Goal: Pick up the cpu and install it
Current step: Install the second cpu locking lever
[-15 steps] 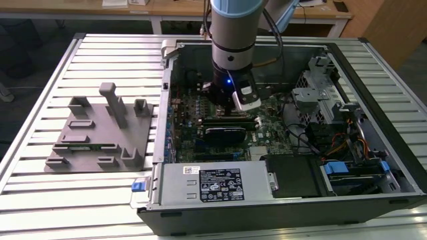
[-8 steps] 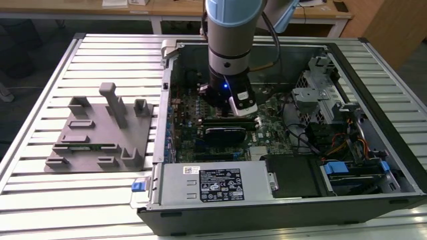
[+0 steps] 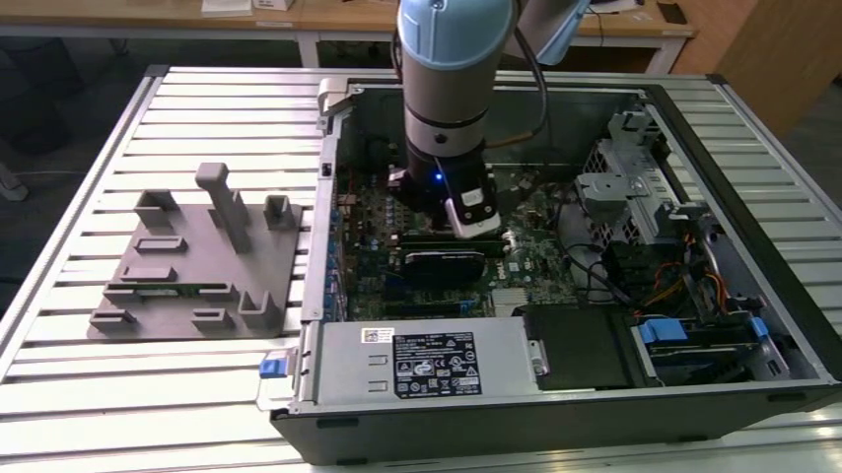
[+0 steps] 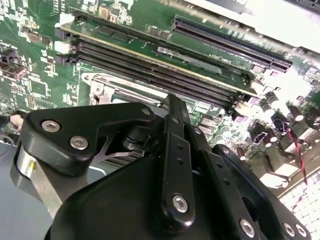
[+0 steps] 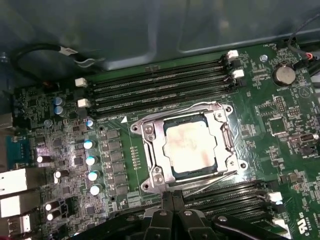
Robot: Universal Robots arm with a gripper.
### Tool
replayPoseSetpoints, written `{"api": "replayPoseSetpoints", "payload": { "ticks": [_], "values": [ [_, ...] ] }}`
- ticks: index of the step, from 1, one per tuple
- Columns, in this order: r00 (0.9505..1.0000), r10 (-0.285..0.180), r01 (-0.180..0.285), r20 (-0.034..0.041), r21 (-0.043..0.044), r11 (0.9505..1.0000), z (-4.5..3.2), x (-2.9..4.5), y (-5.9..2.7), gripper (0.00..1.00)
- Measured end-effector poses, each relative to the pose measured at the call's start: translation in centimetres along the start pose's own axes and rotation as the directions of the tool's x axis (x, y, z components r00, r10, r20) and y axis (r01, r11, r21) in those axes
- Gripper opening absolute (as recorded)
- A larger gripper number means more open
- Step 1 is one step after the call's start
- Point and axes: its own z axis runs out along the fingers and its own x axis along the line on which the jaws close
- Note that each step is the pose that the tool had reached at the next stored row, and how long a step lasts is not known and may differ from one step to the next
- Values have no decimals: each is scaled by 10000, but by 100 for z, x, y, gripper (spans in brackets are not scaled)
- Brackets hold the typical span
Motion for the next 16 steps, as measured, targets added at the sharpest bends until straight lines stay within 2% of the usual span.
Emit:
{"api": "replayPoseSetpoints", "payload": {
  "ticks": [4,8,10,16],
  "values": [
    [10000,5,-5,-34,-145,9999,13,20,-53,11],
    [10000,11,-15,-90,-384,9993,39,57,-80,11],
    [9999,13,-19,-112,-477,9989,58,73,-90,11],
    [9999,16,-23,-131,-558,9984,131,81,-106,11]
  ]
}}
